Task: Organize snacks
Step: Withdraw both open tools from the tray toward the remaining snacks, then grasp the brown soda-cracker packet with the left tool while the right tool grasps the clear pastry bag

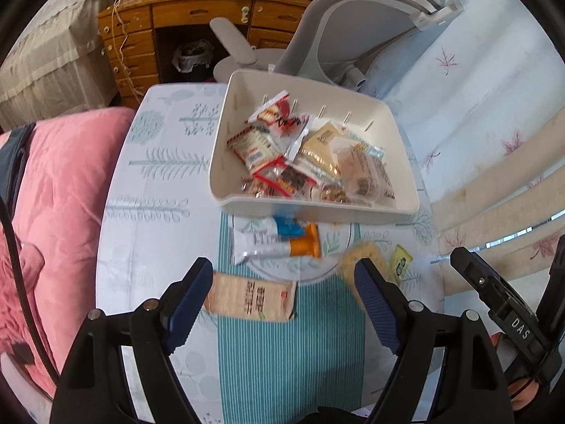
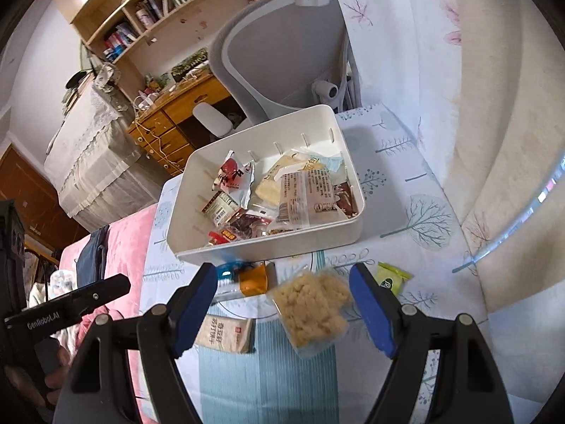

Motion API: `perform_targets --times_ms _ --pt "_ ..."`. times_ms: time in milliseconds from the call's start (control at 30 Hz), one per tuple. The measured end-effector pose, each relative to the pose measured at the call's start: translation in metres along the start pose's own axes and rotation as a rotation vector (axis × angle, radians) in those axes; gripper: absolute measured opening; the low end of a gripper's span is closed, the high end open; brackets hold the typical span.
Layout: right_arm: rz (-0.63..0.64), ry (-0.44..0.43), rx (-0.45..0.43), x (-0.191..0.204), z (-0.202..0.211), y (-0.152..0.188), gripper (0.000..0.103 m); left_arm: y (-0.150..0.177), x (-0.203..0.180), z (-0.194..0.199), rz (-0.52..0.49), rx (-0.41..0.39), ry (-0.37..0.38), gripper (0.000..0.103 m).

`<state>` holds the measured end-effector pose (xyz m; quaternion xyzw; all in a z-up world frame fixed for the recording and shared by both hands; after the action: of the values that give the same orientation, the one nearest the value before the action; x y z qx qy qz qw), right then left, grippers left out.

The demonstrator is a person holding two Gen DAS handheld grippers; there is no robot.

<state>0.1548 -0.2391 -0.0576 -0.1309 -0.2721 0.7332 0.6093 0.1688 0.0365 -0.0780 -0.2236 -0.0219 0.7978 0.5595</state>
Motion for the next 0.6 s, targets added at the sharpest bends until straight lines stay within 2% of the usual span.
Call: perform_targets --times_ms 300,600 --pt "0.042 0.002 -0.013 0.006 -0.004 0.041 0.078 0.033 0.022 -0.032 0.076 0.113 -0.039 0.081" --pt "0.146 0.035 0.006 0.016 -0.019 0.063 0.077 0.046 0.056 -0.077 0.307 0.271 -0.09 0.081"
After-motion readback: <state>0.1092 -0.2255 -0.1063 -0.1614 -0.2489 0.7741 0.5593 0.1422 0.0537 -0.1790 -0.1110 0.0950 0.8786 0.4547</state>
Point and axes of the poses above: each gripper's, at about its wrist camera, not at the fingertips, and z roughly against the way its jaws point, x to its left, y to its underside, the point moved 1 cm from there along -z, roughly the way its jaws point, and after that the axes turned 12 degrees about z, right-handed, at the moved point
